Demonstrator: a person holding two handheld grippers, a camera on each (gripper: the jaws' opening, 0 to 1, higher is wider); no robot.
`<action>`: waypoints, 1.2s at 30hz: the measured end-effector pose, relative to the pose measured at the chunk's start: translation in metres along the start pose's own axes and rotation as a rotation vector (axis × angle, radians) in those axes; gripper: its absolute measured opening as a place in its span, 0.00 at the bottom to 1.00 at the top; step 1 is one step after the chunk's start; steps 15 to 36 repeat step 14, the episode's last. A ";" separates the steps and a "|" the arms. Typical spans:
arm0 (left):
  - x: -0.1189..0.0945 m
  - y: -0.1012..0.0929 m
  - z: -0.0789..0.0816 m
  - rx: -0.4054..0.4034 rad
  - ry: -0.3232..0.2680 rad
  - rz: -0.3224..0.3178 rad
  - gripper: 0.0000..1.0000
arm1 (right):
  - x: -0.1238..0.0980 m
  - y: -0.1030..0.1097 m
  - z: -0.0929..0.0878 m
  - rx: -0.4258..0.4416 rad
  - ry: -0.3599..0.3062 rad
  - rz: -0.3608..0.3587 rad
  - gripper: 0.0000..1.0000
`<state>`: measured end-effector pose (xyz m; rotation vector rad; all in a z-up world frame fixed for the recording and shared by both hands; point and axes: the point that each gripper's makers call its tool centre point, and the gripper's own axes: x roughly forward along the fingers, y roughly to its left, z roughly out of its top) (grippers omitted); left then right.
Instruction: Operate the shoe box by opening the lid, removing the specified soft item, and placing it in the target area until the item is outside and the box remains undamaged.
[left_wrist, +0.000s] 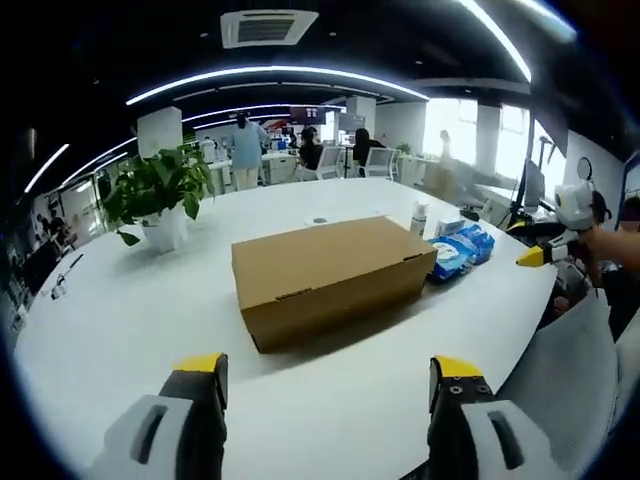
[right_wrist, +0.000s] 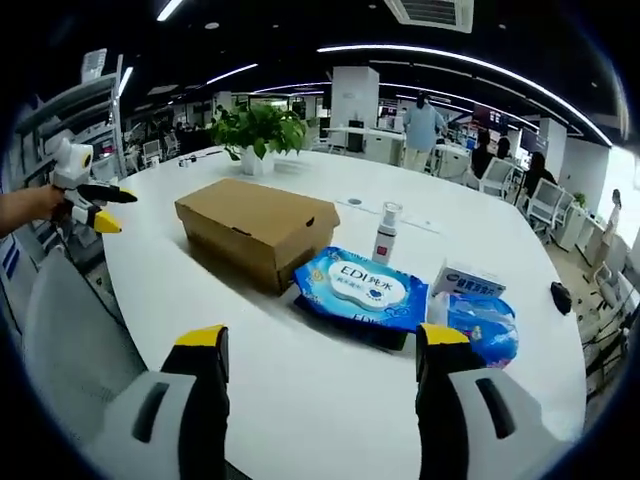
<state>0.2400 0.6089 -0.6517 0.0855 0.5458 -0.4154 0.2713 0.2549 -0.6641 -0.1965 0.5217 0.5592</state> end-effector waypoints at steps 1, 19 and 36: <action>-0.002 -0.001 0.000 -0.004 -0.005 -0.003 0.89 | -0.003 0.000 -0.001 0.000 0.000 0.000 0.76; -0.015 -0.018 -0.014 -0.016 -0.017 -0.032 1.00 | -0.025 0.004 -0.020 0.017 0.011 -0.011 0.85; -0.015 -0.018 -0.014 -0.016 -0.017 -0.032 1.00 | -0.025 0.004 -0.020 0.017 0.011 -0.011 0.85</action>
